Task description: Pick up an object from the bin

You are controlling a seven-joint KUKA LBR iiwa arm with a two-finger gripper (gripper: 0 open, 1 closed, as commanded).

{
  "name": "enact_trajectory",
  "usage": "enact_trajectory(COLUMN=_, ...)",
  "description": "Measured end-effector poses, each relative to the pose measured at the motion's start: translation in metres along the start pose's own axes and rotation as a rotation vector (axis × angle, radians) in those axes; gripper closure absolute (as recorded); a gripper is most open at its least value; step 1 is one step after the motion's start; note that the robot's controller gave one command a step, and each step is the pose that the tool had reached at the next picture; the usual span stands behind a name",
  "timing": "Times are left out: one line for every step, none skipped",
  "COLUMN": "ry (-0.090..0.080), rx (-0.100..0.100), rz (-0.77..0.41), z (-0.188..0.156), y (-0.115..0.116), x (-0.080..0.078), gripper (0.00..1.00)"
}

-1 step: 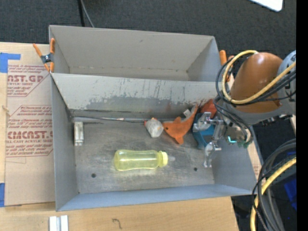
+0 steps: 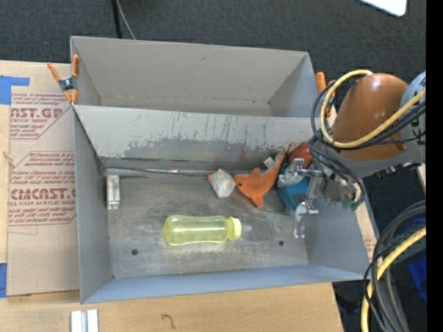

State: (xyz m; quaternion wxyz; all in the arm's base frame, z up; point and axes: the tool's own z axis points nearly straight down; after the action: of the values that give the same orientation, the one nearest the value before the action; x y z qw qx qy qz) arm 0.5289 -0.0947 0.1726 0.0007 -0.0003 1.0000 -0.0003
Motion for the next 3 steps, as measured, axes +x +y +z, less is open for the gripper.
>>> enact_trajectory(ry=-0.008, rx=0.001, rz=-0.018, z=0.073, y=0.017, x=-0.051, gripper=0.00)
enact_trajectory(ry=0.000, rx=0.001, rz=-0.015, z=0.064, y=0.017, x=-0.058, gripper=0.00)
enact_trajectory(ry=-0.004, rx=0.000, rz=-0.011, z=0.026, y=0.019, x=-0.060, gripper=0.00)
